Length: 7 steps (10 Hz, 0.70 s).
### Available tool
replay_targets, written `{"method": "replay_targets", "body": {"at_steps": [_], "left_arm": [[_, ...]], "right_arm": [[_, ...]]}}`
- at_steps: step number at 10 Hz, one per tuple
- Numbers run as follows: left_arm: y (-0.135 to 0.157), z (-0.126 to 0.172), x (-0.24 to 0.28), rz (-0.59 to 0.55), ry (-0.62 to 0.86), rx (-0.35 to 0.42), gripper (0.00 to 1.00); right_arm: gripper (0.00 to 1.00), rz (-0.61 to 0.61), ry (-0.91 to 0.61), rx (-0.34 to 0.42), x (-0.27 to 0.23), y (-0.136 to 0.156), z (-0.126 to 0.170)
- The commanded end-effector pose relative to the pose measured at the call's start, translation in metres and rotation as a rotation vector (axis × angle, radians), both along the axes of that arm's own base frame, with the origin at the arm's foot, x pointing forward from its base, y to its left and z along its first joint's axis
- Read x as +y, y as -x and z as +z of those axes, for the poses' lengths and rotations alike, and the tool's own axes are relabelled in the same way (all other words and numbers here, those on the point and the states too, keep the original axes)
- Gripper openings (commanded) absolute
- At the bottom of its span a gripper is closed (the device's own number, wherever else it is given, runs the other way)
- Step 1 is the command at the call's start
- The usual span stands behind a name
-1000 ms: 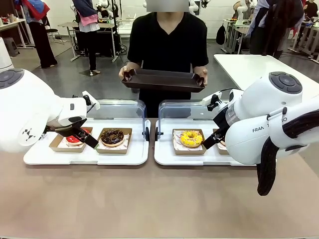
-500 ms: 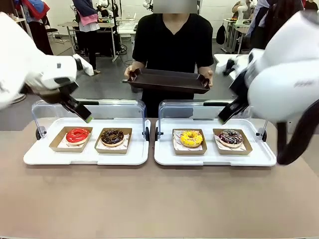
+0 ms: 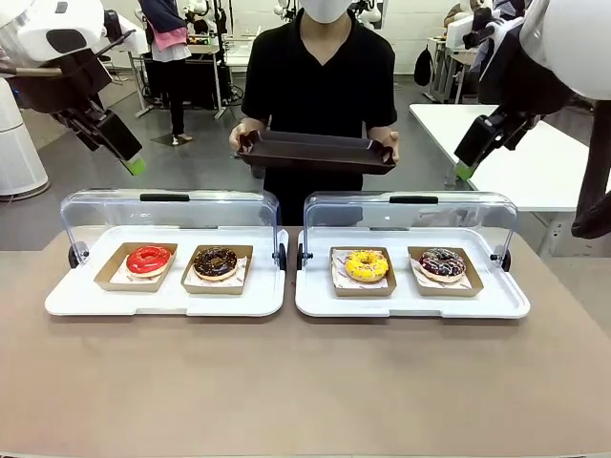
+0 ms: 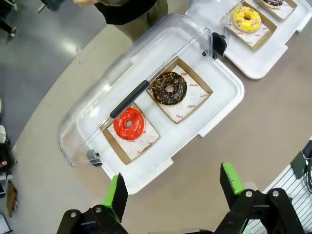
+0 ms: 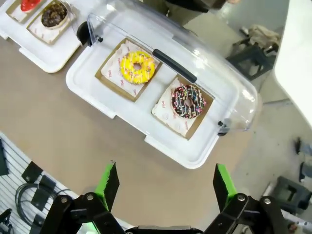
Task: Provide the desired donut to the person.
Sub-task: Pick up and lift the Paper togo box containing the Donut pointed at by the person.
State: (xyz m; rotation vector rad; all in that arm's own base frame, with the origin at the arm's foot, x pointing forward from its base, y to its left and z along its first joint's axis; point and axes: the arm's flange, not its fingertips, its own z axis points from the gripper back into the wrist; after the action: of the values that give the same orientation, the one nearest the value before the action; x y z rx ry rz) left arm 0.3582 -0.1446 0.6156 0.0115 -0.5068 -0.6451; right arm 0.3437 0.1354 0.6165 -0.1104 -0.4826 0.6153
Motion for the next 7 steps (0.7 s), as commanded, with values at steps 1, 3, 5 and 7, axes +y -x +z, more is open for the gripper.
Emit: {"method": "replay_targets", "body": {"at_steps": [1,3,5,7], "left_arm": [[-0.003,-0.01,0.002,0.006,-0.006,0.038,1.0],[-0.001,-0.004,0.0,0.001,-0.003,0.01,1.0],[-0.023,0.014,0.038,-0.315,0.402,0.291,1.0],[-0.03,0.018,0.075,-0.502,0.649,0.431,1.0]], "right_arm": [[1.0,0.008,-0.011,0.003,-0.003,-0.004,-0.018],[1.0,0.008,-0.011,0.003,-0.003,-0.004,-0.018],[1.0,0.175,-0.203,0.179,-0.025,-0.015,-0.016],[1.0,0.345,-0.42,0.25,-0.059,-0.029,-0.019]]}}
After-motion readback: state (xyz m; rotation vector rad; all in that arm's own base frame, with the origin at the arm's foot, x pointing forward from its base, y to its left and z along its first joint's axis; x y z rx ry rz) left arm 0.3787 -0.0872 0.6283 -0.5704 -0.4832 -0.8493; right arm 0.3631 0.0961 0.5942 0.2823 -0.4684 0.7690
